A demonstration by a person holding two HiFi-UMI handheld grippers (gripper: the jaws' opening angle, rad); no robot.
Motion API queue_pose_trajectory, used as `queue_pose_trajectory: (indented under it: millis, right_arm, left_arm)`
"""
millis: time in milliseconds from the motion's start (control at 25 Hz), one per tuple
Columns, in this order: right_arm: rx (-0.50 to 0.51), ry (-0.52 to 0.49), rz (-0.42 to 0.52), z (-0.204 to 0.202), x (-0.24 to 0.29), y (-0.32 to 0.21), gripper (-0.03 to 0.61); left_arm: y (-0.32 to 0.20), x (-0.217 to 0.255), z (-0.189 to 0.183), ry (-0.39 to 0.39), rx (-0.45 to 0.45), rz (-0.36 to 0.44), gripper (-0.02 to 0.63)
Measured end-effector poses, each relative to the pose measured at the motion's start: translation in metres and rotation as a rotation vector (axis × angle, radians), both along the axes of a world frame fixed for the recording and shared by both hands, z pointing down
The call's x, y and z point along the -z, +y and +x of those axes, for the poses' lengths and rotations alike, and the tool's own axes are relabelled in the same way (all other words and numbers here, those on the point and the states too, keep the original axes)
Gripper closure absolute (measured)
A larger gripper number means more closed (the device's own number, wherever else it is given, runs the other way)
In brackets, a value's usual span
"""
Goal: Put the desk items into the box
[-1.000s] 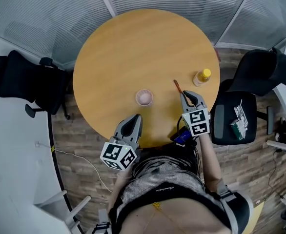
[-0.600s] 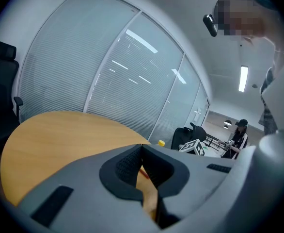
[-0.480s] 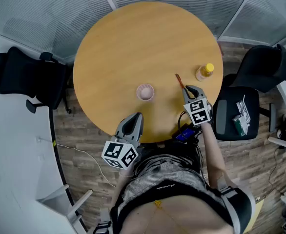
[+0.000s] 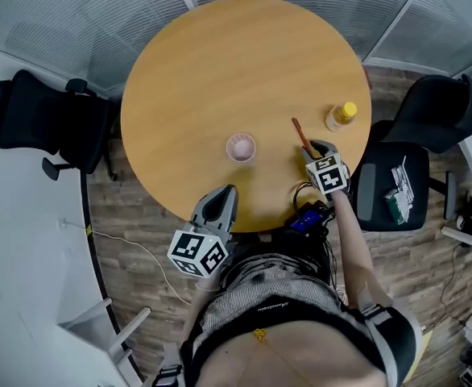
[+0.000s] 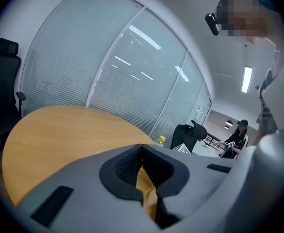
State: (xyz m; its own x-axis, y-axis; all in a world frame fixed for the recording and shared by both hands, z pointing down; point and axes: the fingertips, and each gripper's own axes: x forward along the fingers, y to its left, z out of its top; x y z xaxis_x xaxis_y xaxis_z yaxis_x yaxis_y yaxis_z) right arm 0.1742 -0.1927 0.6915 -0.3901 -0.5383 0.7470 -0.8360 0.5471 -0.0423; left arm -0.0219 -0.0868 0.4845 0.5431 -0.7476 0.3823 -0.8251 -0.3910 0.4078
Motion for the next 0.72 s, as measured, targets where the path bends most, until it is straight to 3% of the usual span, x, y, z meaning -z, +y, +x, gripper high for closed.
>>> queue_pose_trajectory:
  millis: [480,720]
  right_arm:
    - [-0.048,0.050,-0.119,0.014,-0.050,0.006,0.462]
    - [-0.081,0.036,-0.099,0.015,-0.052,0.007,0.468]
  left_arm:
    - [0.002,-0.008,-0.003,-0.007,0.009,-0.032,0.595]
    - [0.001,-0.008,-0.005,-0.002,0.006,-0.034,0.595]
